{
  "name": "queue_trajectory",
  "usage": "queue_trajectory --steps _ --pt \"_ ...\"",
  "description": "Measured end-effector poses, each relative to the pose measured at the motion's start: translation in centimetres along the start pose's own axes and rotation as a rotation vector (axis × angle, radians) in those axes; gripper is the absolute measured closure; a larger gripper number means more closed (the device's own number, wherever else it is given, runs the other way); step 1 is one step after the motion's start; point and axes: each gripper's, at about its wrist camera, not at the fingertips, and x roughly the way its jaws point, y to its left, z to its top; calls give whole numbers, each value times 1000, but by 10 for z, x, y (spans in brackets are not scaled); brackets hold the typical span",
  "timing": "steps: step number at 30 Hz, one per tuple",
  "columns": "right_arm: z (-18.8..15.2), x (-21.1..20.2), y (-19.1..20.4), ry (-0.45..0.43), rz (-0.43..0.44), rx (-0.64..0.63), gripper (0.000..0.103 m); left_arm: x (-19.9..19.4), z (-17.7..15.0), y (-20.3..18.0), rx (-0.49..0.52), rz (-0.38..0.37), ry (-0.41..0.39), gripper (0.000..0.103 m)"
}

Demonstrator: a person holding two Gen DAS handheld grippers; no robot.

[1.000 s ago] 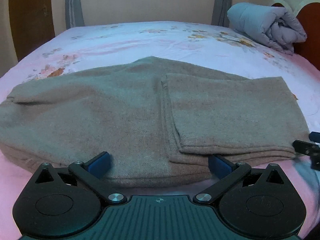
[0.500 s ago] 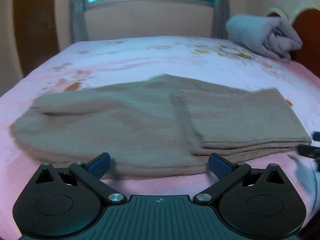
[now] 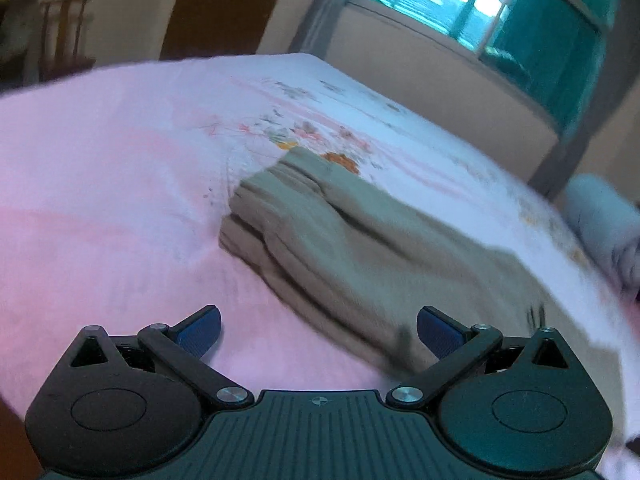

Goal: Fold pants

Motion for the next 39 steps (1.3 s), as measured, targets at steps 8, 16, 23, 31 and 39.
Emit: queue_trajectory --steps 8,16,23,31,39 --pt "7 6 35 9 11 -30 39 63 19 43 -295 -135 52 0" --pt "21 21 51 -29 -16 52 39 107 37 51 -348 -169 48 0" --pt "27 53 77 -12 -11 86 39 90 31 58 -240 -175 1 59" --pt "30 79 113 15 6 43 33 56 42 46 -167 -201 -52 61" --pt "26 83 136 26 -64 -61 34 31 51 40 -112 -221 -56 61"
